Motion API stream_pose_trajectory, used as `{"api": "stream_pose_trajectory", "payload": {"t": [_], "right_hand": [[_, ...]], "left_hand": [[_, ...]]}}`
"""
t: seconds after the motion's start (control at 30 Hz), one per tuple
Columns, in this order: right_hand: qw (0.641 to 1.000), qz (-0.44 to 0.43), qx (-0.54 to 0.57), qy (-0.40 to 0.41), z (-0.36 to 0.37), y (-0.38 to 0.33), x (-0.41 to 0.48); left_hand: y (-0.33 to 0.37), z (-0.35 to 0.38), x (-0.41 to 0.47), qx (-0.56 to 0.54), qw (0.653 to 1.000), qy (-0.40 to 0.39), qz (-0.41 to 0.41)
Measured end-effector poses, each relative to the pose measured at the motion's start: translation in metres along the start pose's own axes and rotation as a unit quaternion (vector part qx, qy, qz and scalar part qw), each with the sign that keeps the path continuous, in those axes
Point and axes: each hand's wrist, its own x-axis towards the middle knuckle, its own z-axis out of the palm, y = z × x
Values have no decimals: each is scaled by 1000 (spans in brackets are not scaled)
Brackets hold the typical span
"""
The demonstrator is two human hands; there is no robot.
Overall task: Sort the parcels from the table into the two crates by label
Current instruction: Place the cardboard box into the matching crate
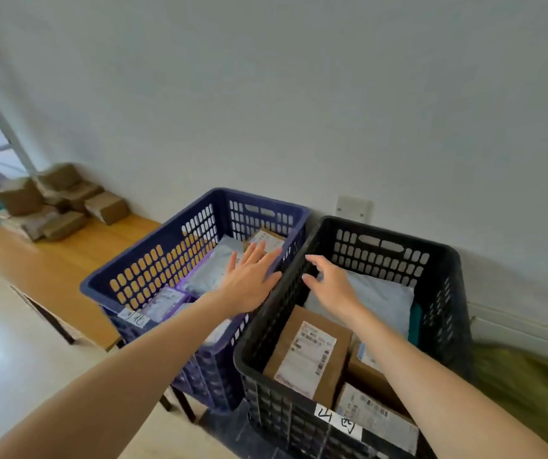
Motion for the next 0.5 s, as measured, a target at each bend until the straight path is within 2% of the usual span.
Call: {"api": "stream_pose_trajectory", "payload": {"t": [0.33, 0.5], "right_hand": [[996, -71, 20, -51, 134, -132, 70], [995, -68, 31, -64, 219, -200, 103]], "left_hand": [[-174, -91, -43, -1, 991, 71, -111], [-278, -127, -72, -14, 984, 96, -148]]}}
